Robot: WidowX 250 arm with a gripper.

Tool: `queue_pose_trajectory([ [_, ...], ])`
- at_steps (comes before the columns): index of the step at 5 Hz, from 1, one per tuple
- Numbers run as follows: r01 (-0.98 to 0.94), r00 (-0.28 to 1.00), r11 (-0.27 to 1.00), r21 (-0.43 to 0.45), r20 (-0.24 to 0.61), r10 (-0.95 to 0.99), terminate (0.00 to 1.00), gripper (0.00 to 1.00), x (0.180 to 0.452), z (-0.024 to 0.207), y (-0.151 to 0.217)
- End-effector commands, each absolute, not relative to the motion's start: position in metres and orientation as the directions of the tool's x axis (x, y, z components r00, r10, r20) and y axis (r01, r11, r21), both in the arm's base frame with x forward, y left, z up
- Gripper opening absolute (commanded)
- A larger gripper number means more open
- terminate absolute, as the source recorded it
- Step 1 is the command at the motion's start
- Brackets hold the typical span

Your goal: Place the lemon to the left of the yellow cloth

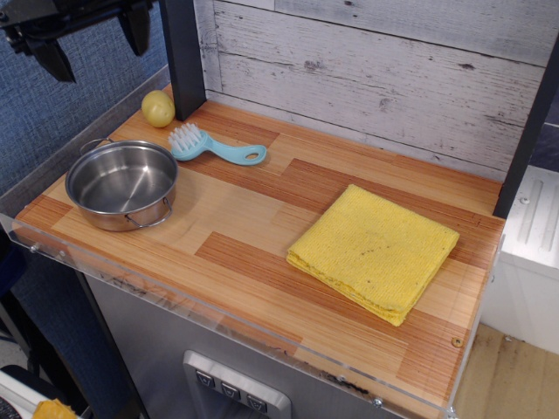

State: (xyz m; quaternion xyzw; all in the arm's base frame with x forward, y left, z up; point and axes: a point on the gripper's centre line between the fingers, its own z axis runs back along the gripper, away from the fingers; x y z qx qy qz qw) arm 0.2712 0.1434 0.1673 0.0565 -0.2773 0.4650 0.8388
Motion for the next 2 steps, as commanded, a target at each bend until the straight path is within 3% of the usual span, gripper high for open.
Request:
queue_pose_trajectory([
  [1, -0.756, 0.386, 0.641, -0.132, 0.702, 0.599, 0.00, 1.00, 0.294, 0.162, 0.174],
  [2, -0.752, 0.418, 0.651, -0.097, 0.693, 0.587, 0.00, 1.00, 0.309, 0.142, 0.182],
])
